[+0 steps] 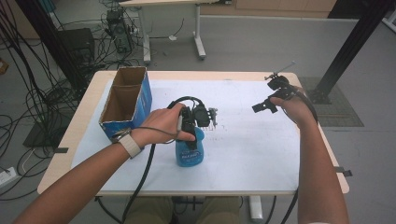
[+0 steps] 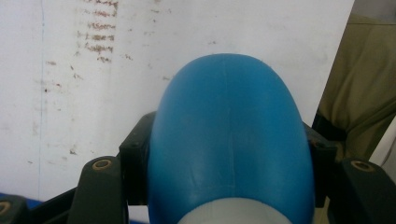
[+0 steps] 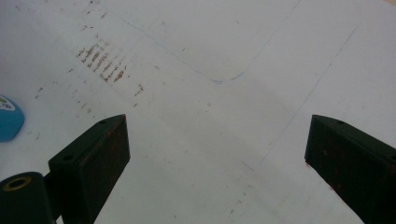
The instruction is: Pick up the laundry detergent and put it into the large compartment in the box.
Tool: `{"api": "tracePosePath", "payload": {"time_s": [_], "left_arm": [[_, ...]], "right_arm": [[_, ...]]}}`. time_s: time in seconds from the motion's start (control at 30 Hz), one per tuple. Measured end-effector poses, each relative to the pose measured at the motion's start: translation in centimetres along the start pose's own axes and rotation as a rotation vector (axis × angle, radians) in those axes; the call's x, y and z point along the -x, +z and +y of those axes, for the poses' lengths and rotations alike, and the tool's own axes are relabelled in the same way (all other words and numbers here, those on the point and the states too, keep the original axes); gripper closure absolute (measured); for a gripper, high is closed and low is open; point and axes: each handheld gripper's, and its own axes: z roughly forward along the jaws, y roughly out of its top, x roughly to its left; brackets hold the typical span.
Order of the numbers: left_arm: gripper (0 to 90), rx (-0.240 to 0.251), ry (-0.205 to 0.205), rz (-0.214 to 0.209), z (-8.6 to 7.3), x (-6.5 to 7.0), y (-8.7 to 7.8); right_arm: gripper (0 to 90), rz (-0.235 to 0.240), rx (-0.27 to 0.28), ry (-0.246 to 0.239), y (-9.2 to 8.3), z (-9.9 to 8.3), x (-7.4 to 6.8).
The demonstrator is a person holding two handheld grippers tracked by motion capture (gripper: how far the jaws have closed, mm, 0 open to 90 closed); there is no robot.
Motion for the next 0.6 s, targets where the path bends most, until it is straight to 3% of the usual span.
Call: {"api": "tracePosePath", "payload": {"time_s": [0.6], "left_arm": [[38.1, 0.010, -0.008, 0.001, -0.23, 0.01, -0.04]], "right_arm": [[6.6, -0.003, 0.004, 0.002, -0.13, -0.13, -0.11]]}}
